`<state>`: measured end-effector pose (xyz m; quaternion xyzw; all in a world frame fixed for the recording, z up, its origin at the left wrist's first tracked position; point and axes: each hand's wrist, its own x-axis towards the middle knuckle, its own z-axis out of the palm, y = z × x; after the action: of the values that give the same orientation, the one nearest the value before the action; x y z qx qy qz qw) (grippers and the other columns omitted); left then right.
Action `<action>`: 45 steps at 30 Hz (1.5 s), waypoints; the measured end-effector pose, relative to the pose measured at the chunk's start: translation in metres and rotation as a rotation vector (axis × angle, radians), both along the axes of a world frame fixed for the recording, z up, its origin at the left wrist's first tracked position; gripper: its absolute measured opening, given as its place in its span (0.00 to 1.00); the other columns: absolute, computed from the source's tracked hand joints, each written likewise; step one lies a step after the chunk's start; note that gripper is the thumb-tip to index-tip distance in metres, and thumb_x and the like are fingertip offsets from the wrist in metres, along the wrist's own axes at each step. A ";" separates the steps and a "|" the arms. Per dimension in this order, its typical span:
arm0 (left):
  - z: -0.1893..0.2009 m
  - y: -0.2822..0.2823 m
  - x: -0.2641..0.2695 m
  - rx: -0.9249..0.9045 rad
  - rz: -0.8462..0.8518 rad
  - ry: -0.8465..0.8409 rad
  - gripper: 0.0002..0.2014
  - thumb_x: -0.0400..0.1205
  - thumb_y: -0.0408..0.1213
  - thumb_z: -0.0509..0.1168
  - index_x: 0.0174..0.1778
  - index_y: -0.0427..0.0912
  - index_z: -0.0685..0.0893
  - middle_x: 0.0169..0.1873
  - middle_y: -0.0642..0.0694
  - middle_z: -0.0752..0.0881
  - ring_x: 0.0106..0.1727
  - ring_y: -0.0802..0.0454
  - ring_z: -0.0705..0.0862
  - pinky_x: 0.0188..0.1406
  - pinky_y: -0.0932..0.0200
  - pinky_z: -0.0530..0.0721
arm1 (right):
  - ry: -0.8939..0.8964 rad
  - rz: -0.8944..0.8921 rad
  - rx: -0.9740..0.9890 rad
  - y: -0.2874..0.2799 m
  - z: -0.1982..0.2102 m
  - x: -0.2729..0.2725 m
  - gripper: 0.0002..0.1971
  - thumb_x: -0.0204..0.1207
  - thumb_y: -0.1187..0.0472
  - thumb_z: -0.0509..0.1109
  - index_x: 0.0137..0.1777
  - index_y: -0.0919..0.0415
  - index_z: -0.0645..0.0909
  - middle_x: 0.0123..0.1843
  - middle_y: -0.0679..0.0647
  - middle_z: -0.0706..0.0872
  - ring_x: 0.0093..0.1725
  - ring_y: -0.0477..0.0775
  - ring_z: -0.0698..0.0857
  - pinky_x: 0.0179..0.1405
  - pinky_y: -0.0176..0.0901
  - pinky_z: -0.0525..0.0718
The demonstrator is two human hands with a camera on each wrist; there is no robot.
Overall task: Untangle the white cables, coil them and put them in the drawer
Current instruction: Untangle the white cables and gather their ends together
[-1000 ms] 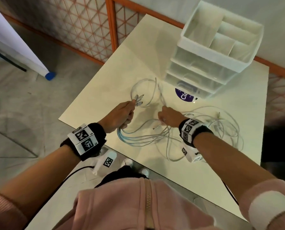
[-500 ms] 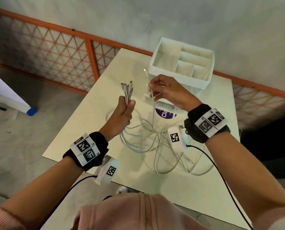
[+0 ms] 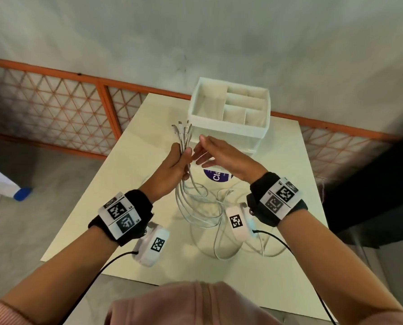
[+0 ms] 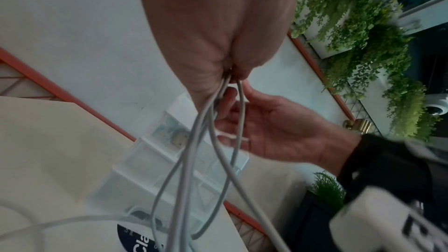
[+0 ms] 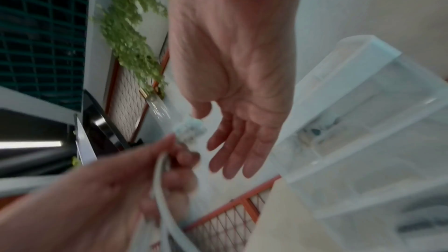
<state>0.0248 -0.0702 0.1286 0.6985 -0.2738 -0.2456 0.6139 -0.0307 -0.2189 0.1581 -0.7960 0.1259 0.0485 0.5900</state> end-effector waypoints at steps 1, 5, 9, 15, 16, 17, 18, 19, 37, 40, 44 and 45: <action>0.002 0.001 0.001 -0.004 0.014 -0.029 0.11 0.89 0.43 0.51 0.47 0.40 0.66 0.38 0.44 0.72 0.33 0.57 0.72 0.35 0.61 0.76 | 0.039 0.059 -0.058 0.001 -0.006 -0.002 0.30 0.85 0.42 0.45 0.55 0.65 0.80 0.49 0.54 0.89 0.50 0.50 0.87 0.59 0.44 0.82; 0.011 0.007 0.007 -0.137 0.063 -0.117 0.09 0.90 0.39 0.48 0.48 0.38 0.65 0.32 0.46 0.77 0.29 0.54 0.73 0.31 0.63 0.76 | 0.119 0.245 -0.236 0.004 -0.022 -0.014 0.39 0.83 0.37 0.36 0.38 0.62 0.83 0.32 0.51 0.85 0.36 0.43 0.83 0.53 0.39 0.74; 0.017 0.017 0.017 -0.300 0.124 -0.067 0.09 0.90 0.34 0.47 0.48 0.33 0.65 0.28 0.45 0.62 0.29 0.48 0.65 0.35 0.63 0.79 | 0.099 0.097 -0.403 -0.026 -0.021 -0.018 0.40 0.79 0.32 0.40 0.26 0.63 0.77 0.26 0.56 0.77 0.27 0.50 0.76 0.48 0.43 0.76; 0.017 0.024 0.027 -0.343 0.204 0.039 0.11 0.90 0.40 0.48 0.42 0.43 0.58 0.24 0.56 0.60 0.23 0.57 0.57 0.19 0.64 0.64 | 0.245 -0.105 -0.705 -0.101 -0.026 -0.042 0.31 0.81 0.47 0.59 0.25 0.71 0.80 0.33 0.67 0.87 0.38 0.59 0.86 0.41 0.40 0.74; 0.016 0.023 0.026 -0.322 0.198 0.017 0.13 0.90 0.40 0.49 0.41 0.43 0.55 0.24 0.56 0.60 0.23 0.58 0.55 0.18 0.64 0.60 | 0.236 -0.111 -0.717 -0.101 -0.025 -0.045 0.28 0.81 0.50 0.61 0.23 0.69 0.76 0.27 0.65 0.84 0.32 0.56 0.85 0.38 0.40 0.73; 0.014 0.021 0.024 -0.297 0.183 -0.018 0.14 0.90 0.39 0.50 0.40 0.43 0.55 0.23 0.57 0.59 0.22 0.59 0.55 0.18 0.65 0.58 | 0.203 -0.110 -0.712 -0.096 -0.021 -0.046 0.27 0.81 0.52 0.62 0.21 0.66 0.71 0.22 0.61 0.78 0.25 0.53 0.80 0.35 0.41 0.73; 0.012 0.018 0.020 -0.264 0.162 -0.062 0.14 0.89 0.39 0.51 0.39 0.43 0.56 0.22 0.57 0.59 0.21 0.59 0.55 0.17 0.65 0.58 | 0.155 -0.098 -0.697 -0.088 -0.016 -0.044 0.26 0.81 0.54 0.62 0.20 0.62 0.66 0.20 0.56 0.72 0.21 0.50 0.74 0.33 0.42 0.72; 0.011 0.014 0.015 -0.226 0.133 -0.102 0.14 0.88 0.40 0.54 0.39 0.43 0.59 0.22 0.56 0.60 0.20 0.59 0.56 0.18 0.64 0.60 | 0.114 -0.080 -0.683 -0.077 -0.009 -0.042 0.27 0.81 0.54 0.63 0.20 0.59 0.63 0.19 0.53 0.67 0.19 0.47 0.69 0.30 0.42 0.70; 0.006 -0.001 0.019 -0.142 0.200 -0.250 0.13 0.78 0.39 0.72 0.29 0.46 0.77 0.14 0.56 0.66 0.18 0.59 0.61 0.21 0.64 0.61 | 0.220 -0.479 -0.687 -0.099 -0.003 -0.076 0.25 0.77 0.47 0.61 0.20 0.57 0.69 0.20 0.51 0.77 0.25 0.56 0.79 0.39 0.46 0.80; 0.001 -0.007 0.008 -0.101 0.190 -0.363 0.16 0.78 0.39 0.72 0.27 0.51 0.75 0.14 0.56 0.68 0.21 0.59 0.62 0.24 0.65 0.62 | 0.221 -0.556 -0.856 -0.107 -0.002 -0.080 0.28 0.78 0.40 0.58 0.23 0.59 0.72 0.28 0.53 0.79 0.38 0.62 0.82 0.43 0.48 0.76; -0.001 -0.013 0.001 -0.167 0.312 -0.382 0.18 0.82 0.37 0.67 0.28 0.51 0.70 0.16 0.60 0.72 0.20 0.62 0.64 0.23 0.69 0.62 | 0.094 -0.646 -0.795 -0.123 0.013 -0.076 0.30 0.78 0.41 0.57 0.19 0.58 0.68 0.24 0.53 0.76 0.34 0.61 0.80 0.41 0.47 0.75; -0.001 -0.013 0.004 -0.192 0.358 -0.377 0.16 0.82 0.37 0.67 0.29 0.48 0.71 0.16 0.60 0.72 0.21 0.63 0.66 0.24 0.68 0.63 | 0.062 -0.654 -0.711 -0.128 0.014 -0.075 0.30 0.78 0.42 0.58 0.19 0.59 0.68 0.23 0.55 0.78 0.32 0.59 0.80 0.43 0.48 0.77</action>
<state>0.0290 -0.0829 0.1272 0.7077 -0.2777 0.0281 0.6491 -0.1062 -0.3467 0.1717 -0.8652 0.3959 -0.1618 0.2617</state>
